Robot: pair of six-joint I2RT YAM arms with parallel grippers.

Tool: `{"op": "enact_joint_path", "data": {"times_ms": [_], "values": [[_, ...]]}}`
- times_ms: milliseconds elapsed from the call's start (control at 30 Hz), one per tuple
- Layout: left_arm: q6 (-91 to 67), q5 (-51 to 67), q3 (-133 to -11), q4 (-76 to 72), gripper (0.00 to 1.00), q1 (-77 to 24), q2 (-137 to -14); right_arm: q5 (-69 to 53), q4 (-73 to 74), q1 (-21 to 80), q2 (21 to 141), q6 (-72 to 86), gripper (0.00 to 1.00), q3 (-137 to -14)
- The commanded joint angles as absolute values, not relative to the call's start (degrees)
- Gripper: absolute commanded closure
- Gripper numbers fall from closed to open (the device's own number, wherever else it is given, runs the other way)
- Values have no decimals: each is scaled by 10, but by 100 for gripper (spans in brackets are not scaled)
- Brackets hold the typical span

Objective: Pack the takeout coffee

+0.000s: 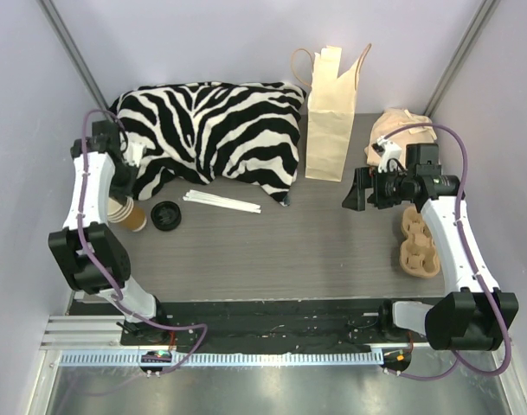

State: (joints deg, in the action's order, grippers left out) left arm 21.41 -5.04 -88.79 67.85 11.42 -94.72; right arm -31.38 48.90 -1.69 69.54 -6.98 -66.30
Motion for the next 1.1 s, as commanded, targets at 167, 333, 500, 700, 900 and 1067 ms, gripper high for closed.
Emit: {"op": "enact_joint_path", "data": {"times_ms": [167, 333, 500, 700, 900, 1067], "values": [[221, -28, -926, 702, 100, 119, -875, -393, 428, 56, 709, -33, 0, -710], [220, -39, -882, 691, 100, 119, -870, -405, 403, 136, 758, -2, 0, -755], [208, -32, -865, 686, 100, 119, -862, -392, 355, 234, 833, 40, 0, -801], [197, -24, -833, 688, 100, 119, -847, -386, 191, 336, 923, 184, 0, -848], [176, -26, -805, 659, 100, 119, -824, -359, -15, 411, 1086, 392, 3, -944], [160, -8, -802, 650, 100, 121, -812, -400, -217, 446, 1268, 607, 45, -1047]]}}
